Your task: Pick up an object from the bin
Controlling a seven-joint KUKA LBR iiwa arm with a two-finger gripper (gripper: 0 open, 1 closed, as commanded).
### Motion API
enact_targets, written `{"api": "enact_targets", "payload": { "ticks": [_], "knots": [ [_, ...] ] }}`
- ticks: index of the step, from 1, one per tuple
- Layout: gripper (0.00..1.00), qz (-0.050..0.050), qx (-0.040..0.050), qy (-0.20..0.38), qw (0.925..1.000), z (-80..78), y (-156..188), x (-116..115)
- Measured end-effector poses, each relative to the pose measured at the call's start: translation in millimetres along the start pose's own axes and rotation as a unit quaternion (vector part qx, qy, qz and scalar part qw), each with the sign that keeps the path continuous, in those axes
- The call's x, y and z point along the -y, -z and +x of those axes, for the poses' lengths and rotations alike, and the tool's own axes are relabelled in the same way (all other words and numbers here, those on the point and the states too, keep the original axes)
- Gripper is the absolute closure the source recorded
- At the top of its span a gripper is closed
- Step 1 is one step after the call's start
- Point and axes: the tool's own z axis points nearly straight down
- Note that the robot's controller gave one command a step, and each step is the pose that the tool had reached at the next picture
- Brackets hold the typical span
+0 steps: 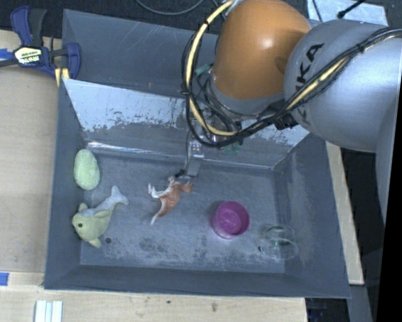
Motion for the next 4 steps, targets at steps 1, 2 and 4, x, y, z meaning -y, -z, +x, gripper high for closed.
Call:
{"api": "enact_targets", "payload": {
  "ticks": [1,2,4],
  "knots": [
    [0.0,0.0,0.0045,-0.001,1.0,-1.5,5.5,0.6],
    [0.0,0.0,0.0059,0.054,0.9985,3.1,-38.6,5.8],
    [0.0,0.001,0.0048,0.353,0.9356,33.8,-108.5,26.0]
  ]
}}
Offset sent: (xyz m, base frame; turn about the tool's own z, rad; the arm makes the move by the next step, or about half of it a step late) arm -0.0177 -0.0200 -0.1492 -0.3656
